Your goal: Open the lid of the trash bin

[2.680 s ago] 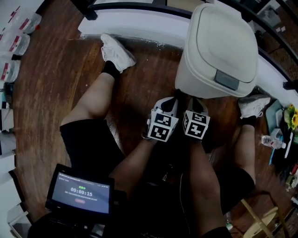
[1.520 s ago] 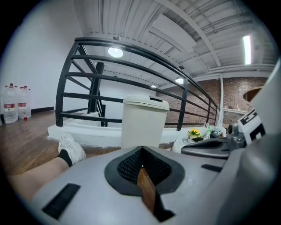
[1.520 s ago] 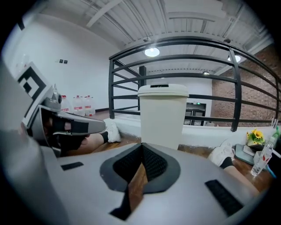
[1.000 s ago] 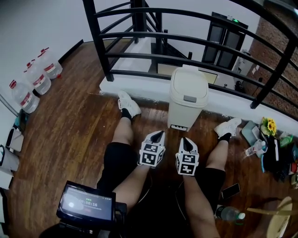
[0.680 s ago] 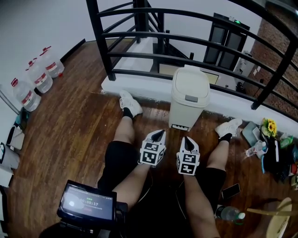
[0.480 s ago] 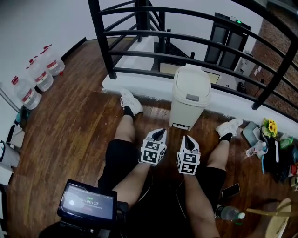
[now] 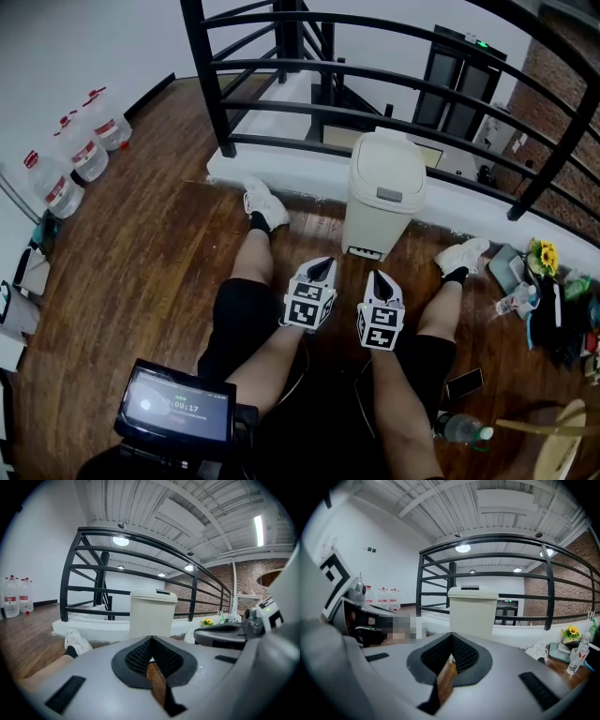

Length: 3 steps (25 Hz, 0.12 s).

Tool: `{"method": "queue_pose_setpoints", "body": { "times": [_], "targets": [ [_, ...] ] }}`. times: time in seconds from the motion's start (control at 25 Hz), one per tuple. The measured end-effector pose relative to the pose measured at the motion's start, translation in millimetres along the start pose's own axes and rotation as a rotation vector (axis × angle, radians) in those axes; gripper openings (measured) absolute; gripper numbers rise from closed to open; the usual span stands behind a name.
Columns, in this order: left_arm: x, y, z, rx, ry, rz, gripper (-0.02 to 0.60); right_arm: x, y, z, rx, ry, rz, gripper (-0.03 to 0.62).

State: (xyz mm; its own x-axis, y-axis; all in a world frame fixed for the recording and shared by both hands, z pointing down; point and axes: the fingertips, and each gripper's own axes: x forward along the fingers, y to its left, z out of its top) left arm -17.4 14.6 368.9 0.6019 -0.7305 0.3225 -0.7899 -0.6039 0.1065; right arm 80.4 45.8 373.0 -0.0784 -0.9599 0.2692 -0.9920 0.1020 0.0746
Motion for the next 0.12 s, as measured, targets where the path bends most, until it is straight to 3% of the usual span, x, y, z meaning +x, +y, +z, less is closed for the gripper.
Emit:
{"method": "queue_pose_setpoints", "body": {
  "times": [0.12],
  "targets": [
    [0.0,0.8,0.3,-0.001,0.002,0.001,-0.002,0.3,-1.3,0.7,0.005,0.001,-0.004,0.005]
  ]
}}
